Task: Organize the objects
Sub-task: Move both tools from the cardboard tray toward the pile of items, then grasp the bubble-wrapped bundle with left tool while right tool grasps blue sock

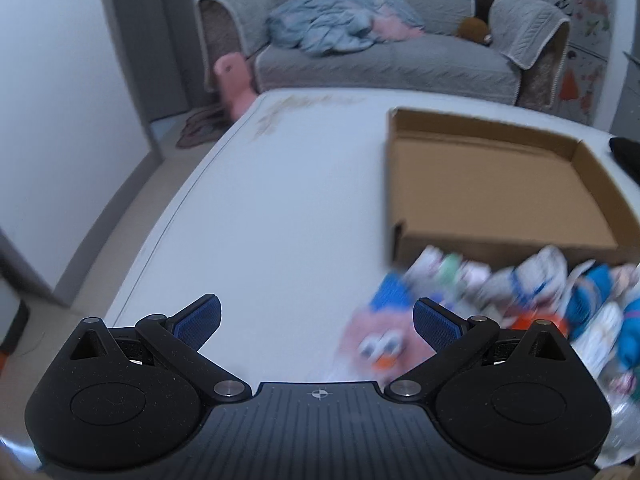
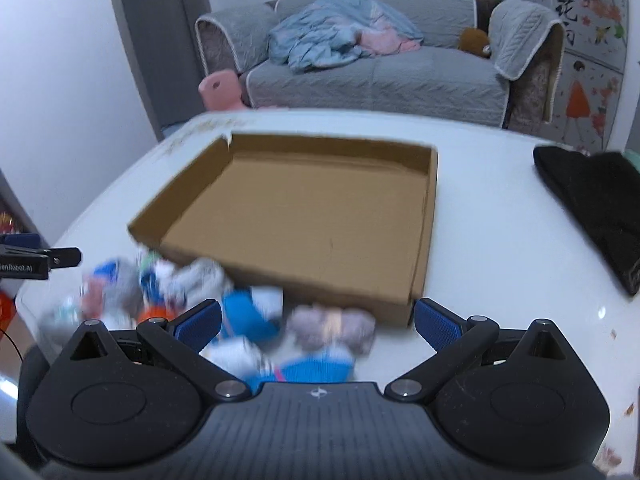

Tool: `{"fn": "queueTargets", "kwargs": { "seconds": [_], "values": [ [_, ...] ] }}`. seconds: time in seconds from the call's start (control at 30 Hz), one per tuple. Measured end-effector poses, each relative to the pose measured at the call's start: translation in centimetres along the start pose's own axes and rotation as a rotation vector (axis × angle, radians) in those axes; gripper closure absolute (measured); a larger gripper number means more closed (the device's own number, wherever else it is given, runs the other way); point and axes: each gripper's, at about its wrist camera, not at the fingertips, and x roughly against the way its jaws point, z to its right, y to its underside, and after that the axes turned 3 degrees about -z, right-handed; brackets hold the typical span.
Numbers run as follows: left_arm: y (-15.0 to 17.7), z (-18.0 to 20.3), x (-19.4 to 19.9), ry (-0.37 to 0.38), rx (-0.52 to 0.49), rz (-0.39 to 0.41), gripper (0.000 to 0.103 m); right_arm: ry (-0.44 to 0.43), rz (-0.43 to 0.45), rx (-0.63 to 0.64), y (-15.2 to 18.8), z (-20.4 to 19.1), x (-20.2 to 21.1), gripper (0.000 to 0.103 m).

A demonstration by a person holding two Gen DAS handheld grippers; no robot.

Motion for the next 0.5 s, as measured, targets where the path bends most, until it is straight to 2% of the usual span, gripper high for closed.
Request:
{"fn": "queueTargets", "kwargs": {
  "seconds": [0.2, 0.37, 0.5],
  "values": [
    [3.5, -1.4, -0.1, 0.054, 0.075, -0.065, 0.001, -0.037, -0.016, 0.101, 1.4, -1.4, -0.8, 0.0],
    [3.8, -1.7, -1.7, 0.116, 0.152, -0.091, 0.001, -0.046, -0.082, 0.131, 1.8, -1.7, -3.0, 0.001],
    [4.4, -1.7, -1.4, 0.146, 0.16, -0.08, 0.001, -0.048, -0.103, 0.133, 2.6, -1.4, -3.7, 0.0]
  ]
}}
